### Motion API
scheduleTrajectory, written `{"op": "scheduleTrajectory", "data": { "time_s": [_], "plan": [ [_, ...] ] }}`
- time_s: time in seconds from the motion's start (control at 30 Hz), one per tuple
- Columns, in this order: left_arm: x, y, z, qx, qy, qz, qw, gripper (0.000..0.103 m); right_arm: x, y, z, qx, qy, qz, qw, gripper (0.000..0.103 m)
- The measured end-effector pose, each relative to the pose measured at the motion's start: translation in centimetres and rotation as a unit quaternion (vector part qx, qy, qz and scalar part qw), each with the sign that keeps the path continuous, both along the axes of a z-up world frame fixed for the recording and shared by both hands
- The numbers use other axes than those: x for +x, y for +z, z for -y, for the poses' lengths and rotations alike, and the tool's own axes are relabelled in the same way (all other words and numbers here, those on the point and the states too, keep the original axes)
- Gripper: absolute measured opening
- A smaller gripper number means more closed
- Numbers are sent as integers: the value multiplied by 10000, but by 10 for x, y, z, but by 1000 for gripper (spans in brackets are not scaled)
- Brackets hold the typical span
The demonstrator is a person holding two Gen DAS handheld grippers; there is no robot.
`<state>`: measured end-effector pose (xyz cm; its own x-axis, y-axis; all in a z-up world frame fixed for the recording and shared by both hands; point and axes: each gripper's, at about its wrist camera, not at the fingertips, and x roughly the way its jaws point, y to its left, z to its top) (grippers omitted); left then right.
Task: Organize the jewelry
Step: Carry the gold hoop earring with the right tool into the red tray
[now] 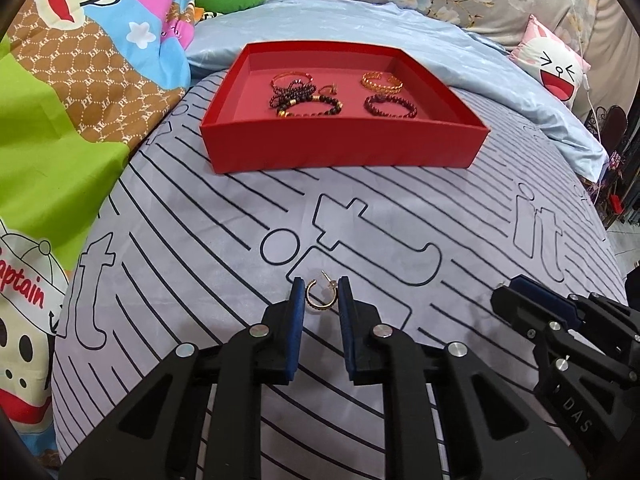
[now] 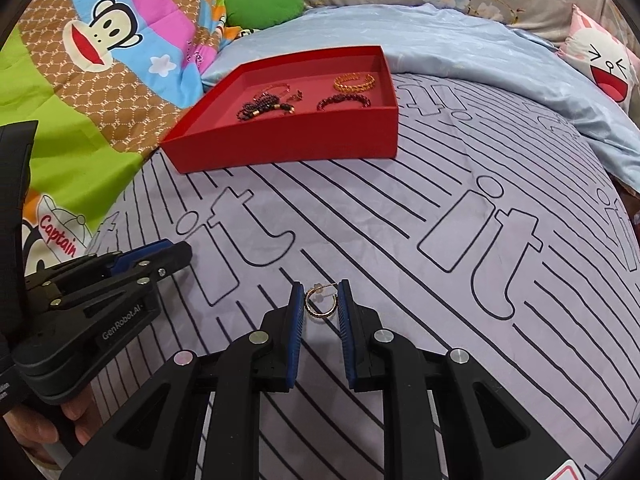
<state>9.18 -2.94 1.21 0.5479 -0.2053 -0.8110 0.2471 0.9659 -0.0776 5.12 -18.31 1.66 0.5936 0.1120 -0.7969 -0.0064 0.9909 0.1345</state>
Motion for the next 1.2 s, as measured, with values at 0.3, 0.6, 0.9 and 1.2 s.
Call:
{"op": "scheduleTrajectory", "data": {
  "time_s": [0.3,0.6,0.9,1.2],
  "plan": [
    [3,24,6,-49,-64,170,9998,16,9,29,-10,27,160,304,9994,16],
    [29,54,14,-113,-101,493,9987,16,43,65,-11,-50,236,733,9970,16],
    [78,84,22,-149,-67,848,9963,16,93,86,-9,-181,199,964,9950,16],
    [138,89,29,-52,-34,939,9956,16,152,89,-3,-273,122,982,9947,16]
  ]
}}
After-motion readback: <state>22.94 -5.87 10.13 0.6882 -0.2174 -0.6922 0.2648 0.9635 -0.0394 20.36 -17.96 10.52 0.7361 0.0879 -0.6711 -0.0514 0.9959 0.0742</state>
